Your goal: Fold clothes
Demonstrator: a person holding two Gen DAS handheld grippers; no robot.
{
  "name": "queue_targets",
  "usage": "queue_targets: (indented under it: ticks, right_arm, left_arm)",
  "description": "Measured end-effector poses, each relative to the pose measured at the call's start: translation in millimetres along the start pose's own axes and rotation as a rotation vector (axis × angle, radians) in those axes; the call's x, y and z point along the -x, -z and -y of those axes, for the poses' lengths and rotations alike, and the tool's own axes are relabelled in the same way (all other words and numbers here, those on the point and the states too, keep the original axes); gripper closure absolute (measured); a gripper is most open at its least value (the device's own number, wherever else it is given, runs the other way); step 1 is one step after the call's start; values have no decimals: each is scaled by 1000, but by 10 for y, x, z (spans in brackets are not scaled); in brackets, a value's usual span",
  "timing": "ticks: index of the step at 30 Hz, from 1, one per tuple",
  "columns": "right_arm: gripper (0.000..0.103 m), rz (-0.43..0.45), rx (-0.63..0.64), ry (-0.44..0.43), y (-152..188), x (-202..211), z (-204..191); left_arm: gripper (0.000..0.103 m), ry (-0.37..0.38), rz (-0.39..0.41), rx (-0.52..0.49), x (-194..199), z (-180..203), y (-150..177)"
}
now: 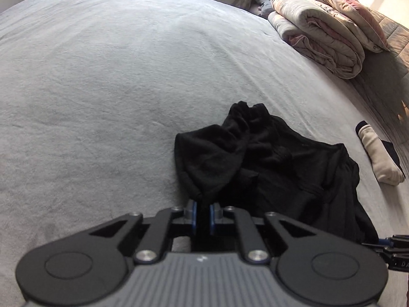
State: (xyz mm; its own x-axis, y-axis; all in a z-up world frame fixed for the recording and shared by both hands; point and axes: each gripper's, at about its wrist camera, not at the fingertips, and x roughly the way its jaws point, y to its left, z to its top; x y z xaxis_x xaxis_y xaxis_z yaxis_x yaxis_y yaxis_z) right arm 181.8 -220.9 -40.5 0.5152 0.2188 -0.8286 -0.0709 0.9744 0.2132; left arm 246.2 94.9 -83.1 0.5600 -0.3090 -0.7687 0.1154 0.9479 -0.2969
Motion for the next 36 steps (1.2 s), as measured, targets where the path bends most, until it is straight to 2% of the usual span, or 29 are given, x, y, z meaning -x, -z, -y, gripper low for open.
queue_targets:
  ticks: [1,2,6,14,16,23,28,31,34,36]
  right_arm:
    - [93,7,10,8,-3,9,4]
    - [94,17,21,32,-15,29,14]
    - [95,75,89,189,-95,143,111]
    - [98,173,69,399,-419,272,480]
    - [98,195,46,420,-518,264,555]
    - [98,208,2,416,-686,78,673]
    - [94,176,-38,344,-628,-87,684]
    - [82,170,-71,322,-578,-95,679]
    - [57,178,-102,292,-520,-29,674]
    - [56,180,-118,269,-471,29,662]
  left_arm:
    - [96,-12,9,1,14,-5,-5]
    - [96,-32,23,0,37,-10,-11]
    - [97,-94,80,33,161,-153,-78]
    - [97,-149,129,136,284,-496,-164]
    - [97,-155,133,149,276,-533,-164]
    - [97,-176,148,195,251,-664,-164]
    - [94,-178,125,181,191,-641,-123]
    - [82,-173,109,164,222,-589,-94]
    - [64,-160,81,147,275,-513,-48]
    - [56,-137,60,147,325,-457,10]
